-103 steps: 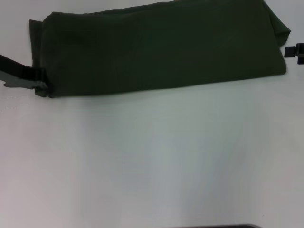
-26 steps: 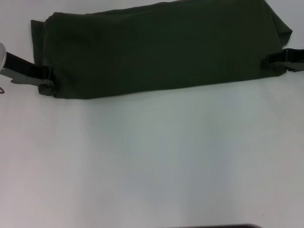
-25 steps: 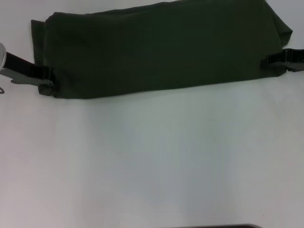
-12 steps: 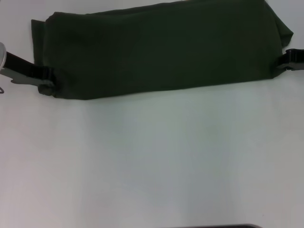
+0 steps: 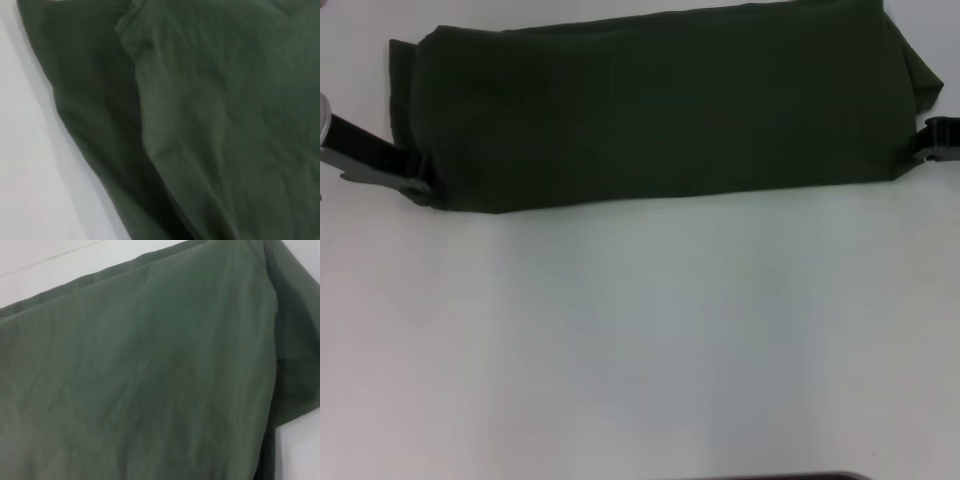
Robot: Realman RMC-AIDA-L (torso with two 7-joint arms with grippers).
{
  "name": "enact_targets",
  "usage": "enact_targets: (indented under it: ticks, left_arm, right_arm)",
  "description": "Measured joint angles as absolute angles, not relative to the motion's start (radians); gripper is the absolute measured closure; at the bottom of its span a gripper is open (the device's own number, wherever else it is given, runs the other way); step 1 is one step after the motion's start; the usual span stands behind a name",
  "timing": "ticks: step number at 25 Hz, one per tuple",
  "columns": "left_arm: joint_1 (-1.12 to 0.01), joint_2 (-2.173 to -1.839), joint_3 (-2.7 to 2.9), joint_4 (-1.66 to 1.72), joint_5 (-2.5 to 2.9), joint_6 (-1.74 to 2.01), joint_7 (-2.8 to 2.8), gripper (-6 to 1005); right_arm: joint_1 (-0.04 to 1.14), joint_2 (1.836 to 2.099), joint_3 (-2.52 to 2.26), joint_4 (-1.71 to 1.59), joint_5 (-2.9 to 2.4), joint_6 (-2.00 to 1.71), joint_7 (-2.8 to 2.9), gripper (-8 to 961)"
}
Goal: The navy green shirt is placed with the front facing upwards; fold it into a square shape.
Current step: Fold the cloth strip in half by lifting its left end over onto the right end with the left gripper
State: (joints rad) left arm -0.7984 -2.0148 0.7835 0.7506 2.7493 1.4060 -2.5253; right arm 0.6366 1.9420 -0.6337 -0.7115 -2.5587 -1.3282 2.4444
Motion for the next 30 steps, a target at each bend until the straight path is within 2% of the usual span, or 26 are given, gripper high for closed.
enact_targets:
  ticks: [12,30]
  left_arm:
    - [-0.772,-2.009,0.799,0.779,2.807,1.552,-2.500,976]
    - [-0.702,-2.017,0.871,0.850,2.855,1.724,-2.537,977]
  right_arm:
    - [0.628,1.943,-0.647,-0.718,-2.641,-1.518,2.431,939]
    - [0.616,1.968,-0.674,-0.740,-2.772,-1.701,2.417,939]
